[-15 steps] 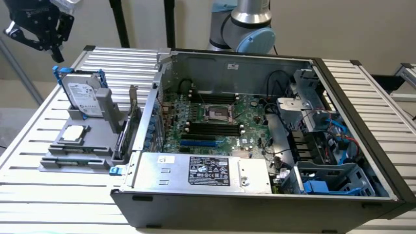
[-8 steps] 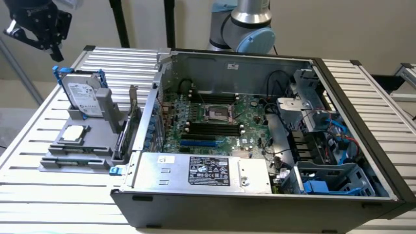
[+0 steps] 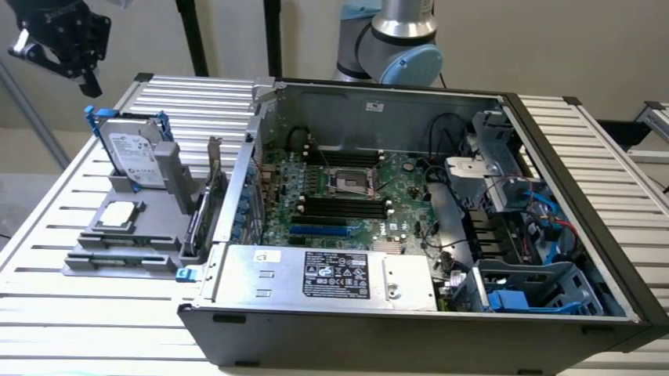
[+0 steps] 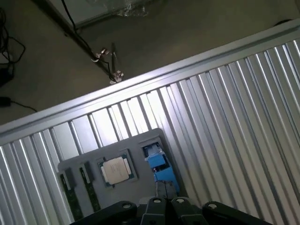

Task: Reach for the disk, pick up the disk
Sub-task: 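Pick up the disk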

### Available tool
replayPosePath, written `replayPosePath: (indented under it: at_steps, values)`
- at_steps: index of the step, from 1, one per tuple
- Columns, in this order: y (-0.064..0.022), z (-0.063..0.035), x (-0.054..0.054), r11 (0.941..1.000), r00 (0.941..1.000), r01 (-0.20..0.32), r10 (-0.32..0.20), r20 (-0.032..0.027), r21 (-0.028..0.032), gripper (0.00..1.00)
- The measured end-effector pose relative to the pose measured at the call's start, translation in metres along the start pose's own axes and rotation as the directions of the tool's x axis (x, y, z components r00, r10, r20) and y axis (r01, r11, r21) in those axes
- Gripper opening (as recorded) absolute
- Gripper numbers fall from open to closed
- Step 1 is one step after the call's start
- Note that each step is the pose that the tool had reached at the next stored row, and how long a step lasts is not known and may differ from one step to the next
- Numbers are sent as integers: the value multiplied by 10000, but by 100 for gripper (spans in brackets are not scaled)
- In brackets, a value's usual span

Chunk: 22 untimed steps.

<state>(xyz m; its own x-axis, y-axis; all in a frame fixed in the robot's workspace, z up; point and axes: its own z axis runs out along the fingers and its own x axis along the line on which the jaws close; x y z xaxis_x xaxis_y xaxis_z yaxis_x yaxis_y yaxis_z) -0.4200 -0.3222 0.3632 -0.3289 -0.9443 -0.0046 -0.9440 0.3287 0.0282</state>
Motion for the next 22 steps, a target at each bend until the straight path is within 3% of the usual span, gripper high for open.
replayPosePath:
  at_steps: [5, 9, 16, 20, 22]
  values:
    - [1, -2, 0, 9960, 9960, 896, -896, -20, 16, 11]
    - [1, -1, 0, 9870, 9870, 1607, -1607, -33, 38, 11]
    - [0, -1, 0, 9632, 9633, 2685, -2684, -47, 152, 11]
    - [3, 0, -5, 9482, 9483, 3173, -3172, -58, 153, 11]
    - [4, -1, -9, 9437, 9438, 3306, -3305, -63, 147, 11]
